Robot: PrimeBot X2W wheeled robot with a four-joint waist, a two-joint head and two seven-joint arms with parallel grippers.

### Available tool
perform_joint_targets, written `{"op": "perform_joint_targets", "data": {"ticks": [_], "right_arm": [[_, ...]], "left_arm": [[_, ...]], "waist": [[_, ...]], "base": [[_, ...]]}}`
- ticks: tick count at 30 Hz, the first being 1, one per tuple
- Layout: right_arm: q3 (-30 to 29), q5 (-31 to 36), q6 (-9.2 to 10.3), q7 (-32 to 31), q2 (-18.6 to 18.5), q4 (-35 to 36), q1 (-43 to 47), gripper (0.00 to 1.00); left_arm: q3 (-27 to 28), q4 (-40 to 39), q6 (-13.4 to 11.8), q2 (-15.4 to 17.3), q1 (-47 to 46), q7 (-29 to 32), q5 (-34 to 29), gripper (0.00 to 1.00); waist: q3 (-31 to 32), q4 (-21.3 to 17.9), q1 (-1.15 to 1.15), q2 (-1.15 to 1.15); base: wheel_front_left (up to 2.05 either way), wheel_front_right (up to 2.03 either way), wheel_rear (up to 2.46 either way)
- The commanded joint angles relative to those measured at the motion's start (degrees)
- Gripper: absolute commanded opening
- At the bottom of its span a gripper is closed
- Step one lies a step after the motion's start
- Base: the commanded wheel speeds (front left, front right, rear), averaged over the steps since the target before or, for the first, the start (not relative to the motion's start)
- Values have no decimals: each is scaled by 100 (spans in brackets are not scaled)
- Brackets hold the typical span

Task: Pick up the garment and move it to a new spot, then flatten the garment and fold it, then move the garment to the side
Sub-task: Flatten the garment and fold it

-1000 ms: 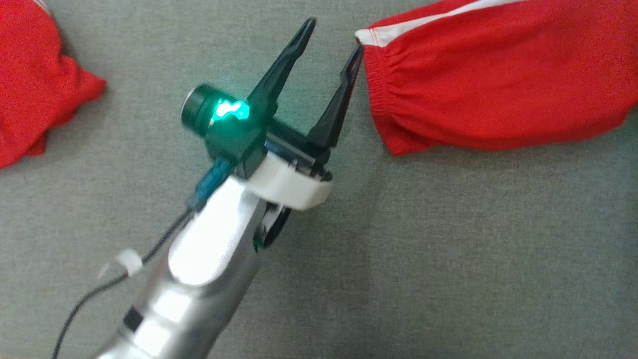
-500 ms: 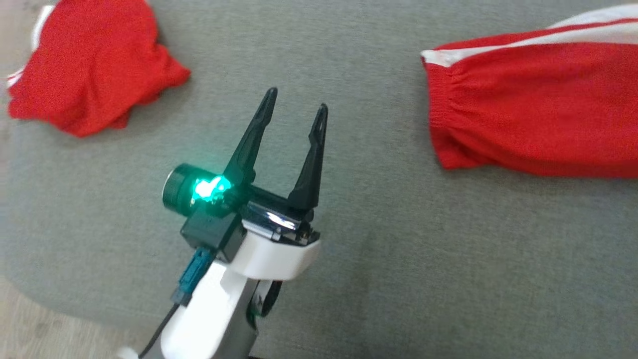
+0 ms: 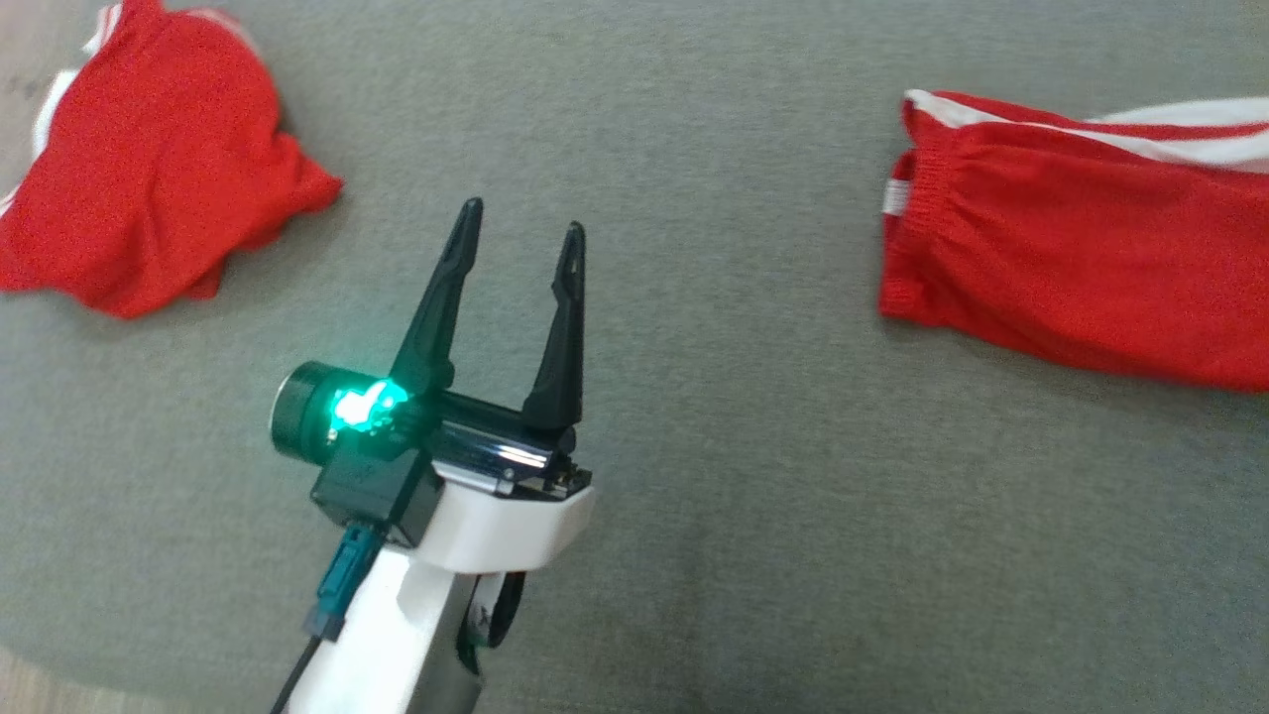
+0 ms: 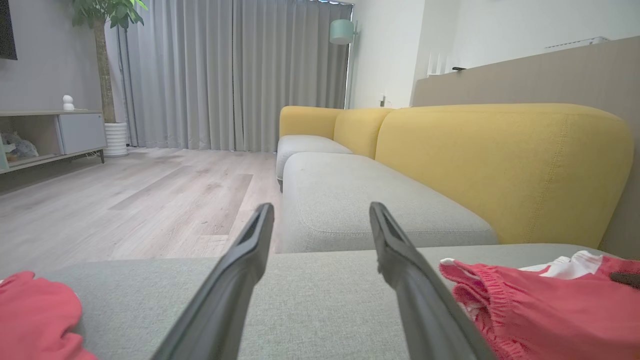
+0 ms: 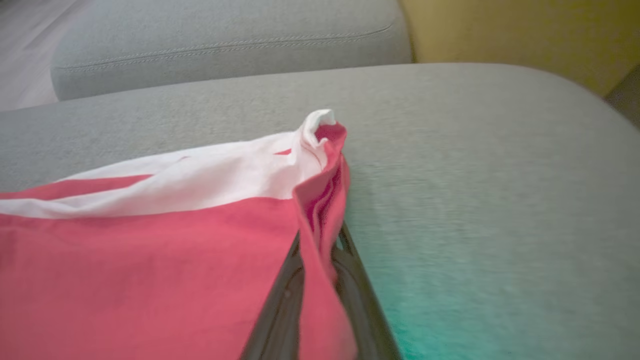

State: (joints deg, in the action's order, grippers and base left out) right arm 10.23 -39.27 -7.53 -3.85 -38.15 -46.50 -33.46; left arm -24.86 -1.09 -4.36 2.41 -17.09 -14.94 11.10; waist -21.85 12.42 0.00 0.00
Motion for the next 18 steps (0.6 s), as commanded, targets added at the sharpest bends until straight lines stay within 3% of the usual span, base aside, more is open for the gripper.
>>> {"op": "perform_joint_targets", "data": {"ticks": [1,4,11,18], "right_arm": [[-12,-5,4,133,-310,120,127,0],[-12,73,4,267,-385,218,90,0],[133,180,4,373,-176,1006,-105,0],[378,460,4,194,446,2198,-157,0]], "left_arm": [[237,-197,-19,47,36,-6,-61,100],[335,-154,9,47,95,-6,-89,100],[404,-65,85,47,137,-6,-105,100],[443,5,125,47,223,-6,-55,100]], "waist": [[127,-201,0,0],[174,-345,0,0],[280,-484,0,0],[415,-530,0,0]], "base": [[0,0,0],[0,0,0],[0,0,0],[0,0,0]]}}
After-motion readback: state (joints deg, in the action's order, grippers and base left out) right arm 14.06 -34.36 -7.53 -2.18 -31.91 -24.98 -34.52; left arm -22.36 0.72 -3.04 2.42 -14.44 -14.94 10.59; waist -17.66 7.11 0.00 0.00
